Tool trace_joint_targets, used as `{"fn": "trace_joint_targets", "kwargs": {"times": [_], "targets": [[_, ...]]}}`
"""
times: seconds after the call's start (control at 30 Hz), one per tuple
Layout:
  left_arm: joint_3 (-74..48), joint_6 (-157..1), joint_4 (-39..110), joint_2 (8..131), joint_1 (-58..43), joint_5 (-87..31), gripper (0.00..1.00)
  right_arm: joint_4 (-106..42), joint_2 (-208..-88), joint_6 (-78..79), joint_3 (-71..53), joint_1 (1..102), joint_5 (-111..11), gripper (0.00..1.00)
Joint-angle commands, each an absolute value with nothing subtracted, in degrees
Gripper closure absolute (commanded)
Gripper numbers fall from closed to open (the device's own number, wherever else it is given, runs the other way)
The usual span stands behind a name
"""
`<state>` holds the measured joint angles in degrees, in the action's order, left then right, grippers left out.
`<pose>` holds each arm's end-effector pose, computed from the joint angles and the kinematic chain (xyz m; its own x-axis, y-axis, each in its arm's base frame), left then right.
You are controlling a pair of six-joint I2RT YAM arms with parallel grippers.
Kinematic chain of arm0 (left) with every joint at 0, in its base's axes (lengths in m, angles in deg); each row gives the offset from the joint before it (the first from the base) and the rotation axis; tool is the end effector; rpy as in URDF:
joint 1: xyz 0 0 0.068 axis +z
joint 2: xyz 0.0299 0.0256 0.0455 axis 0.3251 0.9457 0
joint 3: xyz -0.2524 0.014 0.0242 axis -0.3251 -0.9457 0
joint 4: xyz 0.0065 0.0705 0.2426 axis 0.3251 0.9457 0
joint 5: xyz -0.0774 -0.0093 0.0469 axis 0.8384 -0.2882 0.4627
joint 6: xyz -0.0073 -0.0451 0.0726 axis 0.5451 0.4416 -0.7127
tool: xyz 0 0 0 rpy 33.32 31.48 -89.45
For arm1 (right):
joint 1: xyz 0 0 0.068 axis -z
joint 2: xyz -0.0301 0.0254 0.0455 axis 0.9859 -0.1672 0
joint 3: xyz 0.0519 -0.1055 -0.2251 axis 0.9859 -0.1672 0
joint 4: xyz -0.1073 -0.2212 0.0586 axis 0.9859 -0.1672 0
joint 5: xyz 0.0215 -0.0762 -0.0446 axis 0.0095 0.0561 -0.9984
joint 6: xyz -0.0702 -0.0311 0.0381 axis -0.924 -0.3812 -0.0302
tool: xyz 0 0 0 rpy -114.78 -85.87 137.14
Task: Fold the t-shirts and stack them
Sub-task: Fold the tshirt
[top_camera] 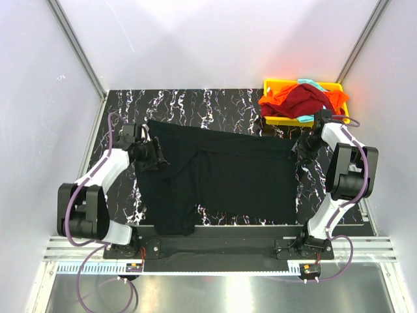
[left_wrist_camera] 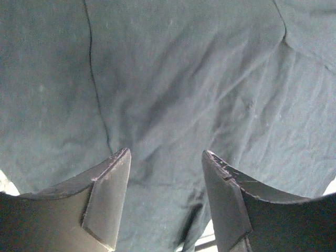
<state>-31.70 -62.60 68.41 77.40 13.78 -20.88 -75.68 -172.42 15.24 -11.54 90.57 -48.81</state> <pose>0.2957 -0.0474 0.1655 -0.8694 -0.3565 -0.3421 -0.1906 0.8807 -0.4336 0.3478 -0.0504 0.1301 -0.8372 0.5224 -0.1617 0.4828 0.8450 0.2301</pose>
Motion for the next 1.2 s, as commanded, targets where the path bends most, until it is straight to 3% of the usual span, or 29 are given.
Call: {"fn": "trace_joint_targets", "kwargs": {"times": [0.0, 0.63, 0.73, 0.9, 1.17], "targets": [[-34.18, -63.70, 68.47, 73.61, 13.52, -18.48, 0.37, -73.67, -172.15, 14.57, -10.57, 90.83, -49.12, 0.46], [-34.99, -65.20, 68.21, 78.53, 10.18, -20.85, 0.36, -72.70, -177.25, 13.61, -6.79, 91.01, -50.44, 0.50], [-33.85, -65.29, 68.21, 80.37, 9.83, -21.73, 0.39, -72.78, -177.78, 13.34, -6.53, 91.01, -50.71, 0.55], [-32.79, -65.02, 68.21, 82.74, 9.83, -21.47, 0.44, -72.70, -178.57, 12.64, -6.35, 91.01, -51.15, 0.56], [-32.61, -65.20, 68.12, 83.98, 9.83, -21.21, 0.39, -72.61, -179.10, 12.20, -5.65, 91.27, -52.12, 0.54]]}}
